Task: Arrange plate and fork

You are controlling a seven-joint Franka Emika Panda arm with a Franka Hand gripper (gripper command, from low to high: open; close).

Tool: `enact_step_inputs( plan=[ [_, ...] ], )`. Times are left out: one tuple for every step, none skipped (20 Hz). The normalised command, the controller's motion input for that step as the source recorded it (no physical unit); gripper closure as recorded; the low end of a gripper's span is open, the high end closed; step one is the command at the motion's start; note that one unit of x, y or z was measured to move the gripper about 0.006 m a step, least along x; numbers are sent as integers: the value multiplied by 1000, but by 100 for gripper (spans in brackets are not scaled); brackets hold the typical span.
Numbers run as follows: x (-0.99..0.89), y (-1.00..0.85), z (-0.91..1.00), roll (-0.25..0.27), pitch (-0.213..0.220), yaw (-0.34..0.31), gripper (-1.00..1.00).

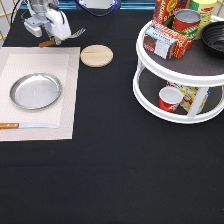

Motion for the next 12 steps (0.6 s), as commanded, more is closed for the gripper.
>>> enact_step_inputs(
  plan=[
    [109,-346,9,-18,29,-213,100],
    [103,-323,0,-16,23,-223,100],
    [103,-309,0,-14,18,-227,100],
    [126,-286,0,-14,0,-231,100],
    [129,-263,0,-14,0,-239,100],
    [129,-240,0,-13,0,-246,100],
    [137,-217,-3,-11,0,-253,100],
    [154,-243,0,0,0,-237,100],
    [191,-257,-3,0,0,-218,100],
    [206,-260,-26,0,0,-214,100],
    [220,-283,-29,0,0,-204,100],
    [240,-314,-29,0,0,-193,100]
  ],
)
